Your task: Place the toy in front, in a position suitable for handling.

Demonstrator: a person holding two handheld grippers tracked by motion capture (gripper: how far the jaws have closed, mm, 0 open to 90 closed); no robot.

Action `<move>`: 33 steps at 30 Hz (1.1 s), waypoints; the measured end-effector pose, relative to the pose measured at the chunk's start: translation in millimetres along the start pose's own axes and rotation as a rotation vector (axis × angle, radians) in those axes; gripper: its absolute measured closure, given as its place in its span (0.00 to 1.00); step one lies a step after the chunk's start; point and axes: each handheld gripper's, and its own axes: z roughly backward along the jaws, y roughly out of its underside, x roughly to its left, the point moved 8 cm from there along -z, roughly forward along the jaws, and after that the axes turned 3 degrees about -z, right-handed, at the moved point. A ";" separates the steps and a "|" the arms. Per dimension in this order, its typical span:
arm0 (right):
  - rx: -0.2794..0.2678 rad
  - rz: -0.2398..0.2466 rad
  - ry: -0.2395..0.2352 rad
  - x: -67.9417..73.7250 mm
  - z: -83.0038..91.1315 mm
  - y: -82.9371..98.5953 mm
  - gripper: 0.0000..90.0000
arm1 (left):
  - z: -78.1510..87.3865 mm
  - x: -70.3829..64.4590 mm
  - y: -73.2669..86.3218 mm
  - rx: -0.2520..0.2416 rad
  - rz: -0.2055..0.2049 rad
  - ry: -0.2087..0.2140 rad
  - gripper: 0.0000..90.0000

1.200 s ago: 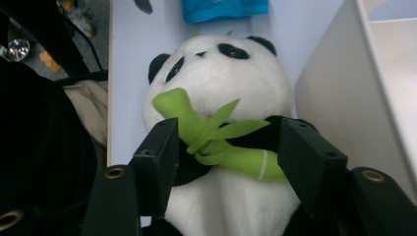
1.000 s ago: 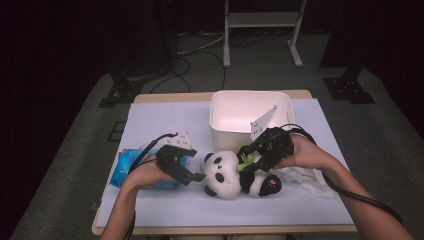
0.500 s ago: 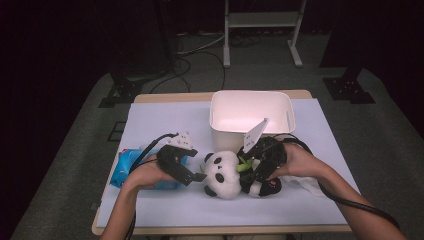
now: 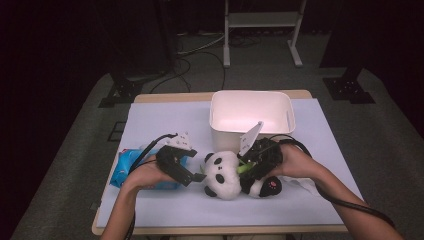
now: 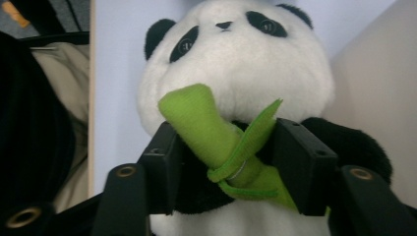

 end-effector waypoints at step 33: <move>-0.042 0.038 0.017 0.2 37.3 -2.2 0.81 | 4.5 2.9 3.5 -0.007 0.011 -0.014 0.10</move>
